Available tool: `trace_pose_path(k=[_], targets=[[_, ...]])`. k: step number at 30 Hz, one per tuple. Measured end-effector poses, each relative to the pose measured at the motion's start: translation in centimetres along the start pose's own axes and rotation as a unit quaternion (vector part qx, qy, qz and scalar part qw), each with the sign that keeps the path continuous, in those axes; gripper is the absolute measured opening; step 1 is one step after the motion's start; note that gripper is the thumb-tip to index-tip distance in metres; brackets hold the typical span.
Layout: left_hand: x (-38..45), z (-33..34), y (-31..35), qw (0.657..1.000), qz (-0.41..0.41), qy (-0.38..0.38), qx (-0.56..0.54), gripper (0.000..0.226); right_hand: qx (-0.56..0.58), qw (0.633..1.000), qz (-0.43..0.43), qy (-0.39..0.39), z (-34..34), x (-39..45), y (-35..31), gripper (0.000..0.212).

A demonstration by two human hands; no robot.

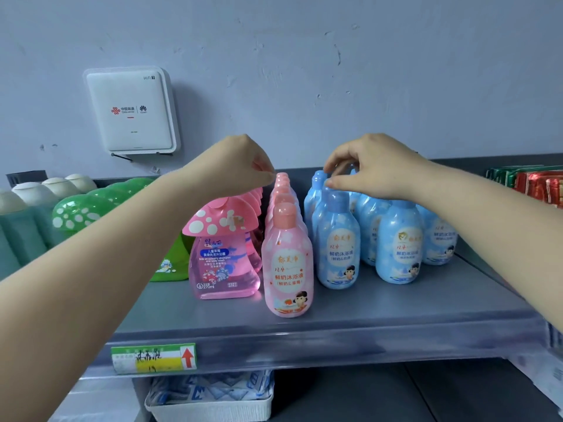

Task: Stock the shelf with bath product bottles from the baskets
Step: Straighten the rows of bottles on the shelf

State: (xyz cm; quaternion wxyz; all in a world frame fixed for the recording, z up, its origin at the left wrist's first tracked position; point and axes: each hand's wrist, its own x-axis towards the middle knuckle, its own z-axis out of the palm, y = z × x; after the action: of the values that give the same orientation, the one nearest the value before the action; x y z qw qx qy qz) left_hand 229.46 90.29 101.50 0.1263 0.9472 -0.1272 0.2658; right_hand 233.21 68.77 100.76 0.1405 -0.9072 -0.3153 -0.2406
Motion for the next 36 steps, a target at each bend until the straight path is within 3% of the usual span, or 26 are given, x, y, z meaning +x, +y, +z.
trace_pose_path(k=[9, 17, 23, 28, 36], targets=[[0.2, 1.3, -0.9, 0.99, -0.043, -0.129, 0.041, 0.018, -0.087, 0.992, -0.022, -0.091, 2.1, 2.8, -2.5, 0.027], [-0.1, 1.0, -1.4, 0.981, -0.039, -0.189, 0.008, 0.008, -0.136, 0.97, -0.056, -0.192, 2.5, 2.7, -2.9, 0.025], [0.2, 0.9, -1.4, 0.97, -0.037, -0.242, -0.008, 0.015, -0.107, 0.97, -0.052, -0.21, 2.3, 2.8, -3.1, 0.028], [0.2, 1.2, -1.6, 0.973, -0.03, -0.23, -0.013, 0.004, -0.107, 0.971, -0.057, -0.205, 3.0, 2.8, -3.2, 0.034], [0.3, 1.4, -2.0, 0.976, -0.03, -0.217, -0.002, 0.014, -0.087, 0.975, -0.062, -0.196, 3.2, 2.7, -3.2, 0.033]])
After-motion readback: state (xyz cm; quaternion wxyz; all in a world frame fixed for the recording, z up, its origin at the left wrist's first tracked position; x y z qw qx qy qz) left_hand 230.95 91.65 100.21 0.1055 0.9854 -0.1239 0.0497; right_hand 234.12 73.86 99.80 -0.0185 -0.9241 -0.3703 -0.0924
